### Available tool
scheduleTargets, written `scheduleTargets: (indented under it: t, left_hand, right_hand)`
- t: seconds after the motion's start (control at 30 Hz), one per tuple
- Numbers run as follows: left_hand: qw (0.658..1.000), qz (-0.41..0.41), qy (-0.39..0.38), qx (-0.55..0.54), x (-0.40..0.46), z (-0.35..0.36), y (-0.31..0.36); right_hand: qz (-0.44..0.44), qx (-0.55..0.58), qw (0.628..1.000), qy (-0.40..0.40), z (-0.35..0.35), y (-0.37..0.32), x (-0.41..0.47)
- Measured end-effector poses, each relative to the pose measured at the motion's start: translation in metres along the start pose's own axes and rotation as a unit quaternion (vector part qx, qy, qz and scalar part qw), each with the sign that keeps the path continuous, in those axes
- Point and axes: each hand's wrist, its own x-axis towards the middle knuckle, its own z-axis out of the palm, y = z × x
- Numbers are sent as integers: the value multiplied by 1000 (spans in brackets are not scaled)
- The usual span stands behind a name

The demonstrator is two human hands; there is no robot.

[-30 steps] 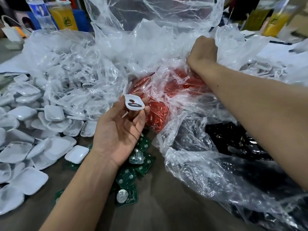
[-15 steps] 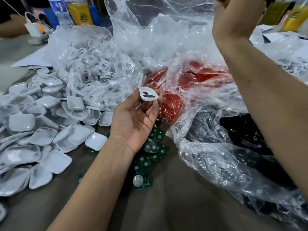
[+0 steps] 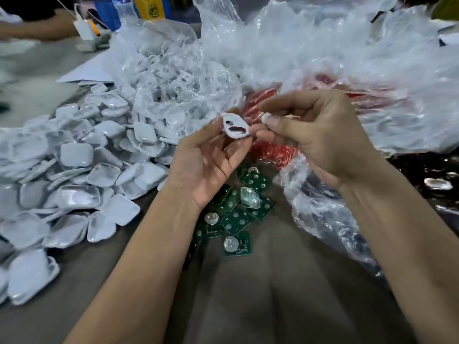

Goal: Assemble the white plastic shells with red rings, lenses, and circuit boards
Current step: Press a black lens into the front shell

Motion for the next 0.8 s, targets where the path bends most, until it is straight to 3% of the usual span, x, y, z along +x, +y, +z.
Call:
scheduleTargets:
  t: [0.13, 0.47, 0.8]
  left_hand:
    - [998, -12, 27, 61, 3, -2, 0]
    - [981, -56, 10, 186, 0, 1, -1]
    - [975, -69, 21, 212, -3, 5, -1]
  right_hand:
    - [0, 7, 1000, -14, -9, 21, -5]
    - [-69, -87, 994, 5, -13, 33, 0]
    - [-146, -241, 958, 52, -4, 35, -6]
